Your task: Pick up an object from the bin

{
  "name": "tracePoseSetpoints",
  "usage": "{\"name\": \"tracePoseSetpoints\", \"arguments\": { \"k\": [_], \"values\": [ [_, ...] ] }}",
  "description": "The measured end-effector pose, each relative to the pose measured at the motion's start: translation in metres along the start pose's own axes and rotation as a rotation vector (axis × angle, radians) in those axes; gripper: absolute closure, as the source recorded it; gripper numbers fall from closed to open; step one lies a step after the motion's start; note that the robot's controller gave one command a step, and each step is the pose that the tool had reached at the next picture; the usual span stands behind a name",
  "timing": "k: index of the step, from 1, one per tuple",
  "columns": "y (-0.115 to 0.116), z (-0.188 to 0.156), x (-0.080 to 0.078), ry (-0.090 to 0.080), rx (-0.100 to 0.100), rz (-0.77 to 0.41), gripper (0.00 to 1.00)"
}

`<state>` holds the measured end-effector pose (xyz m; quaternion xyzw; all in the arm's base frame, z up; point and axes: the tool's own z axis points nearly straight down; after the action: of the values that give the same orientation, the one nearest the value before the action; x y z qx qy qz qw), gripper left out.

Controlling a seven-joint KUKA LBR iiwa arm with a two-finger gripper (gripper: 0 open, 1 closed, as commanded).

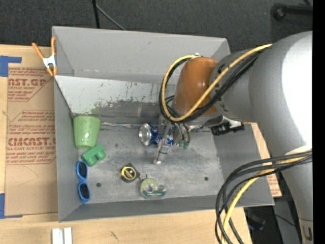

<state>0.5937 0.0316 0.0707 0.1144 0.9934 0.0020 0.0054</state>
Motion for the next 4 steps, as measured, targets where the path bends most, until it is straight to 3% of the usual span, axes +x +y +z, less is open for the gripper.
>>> {"name": "tracePoseSetpoints", "arguments": {
  "k": [1,2,3,4],
  "values": [
    [0.007,-0.031,0.022,0.008,0.003,0.052,0.0],
    [0.002,-0.029,0.021,0.009,0.004,0.124,0.0],
    [0.006,-0.001,0.022,0.0,0.002,0.184,0.0],
    [0.006,-0.003,0.021,-0.005,0.0,0.183,0.0]
  ]
}}
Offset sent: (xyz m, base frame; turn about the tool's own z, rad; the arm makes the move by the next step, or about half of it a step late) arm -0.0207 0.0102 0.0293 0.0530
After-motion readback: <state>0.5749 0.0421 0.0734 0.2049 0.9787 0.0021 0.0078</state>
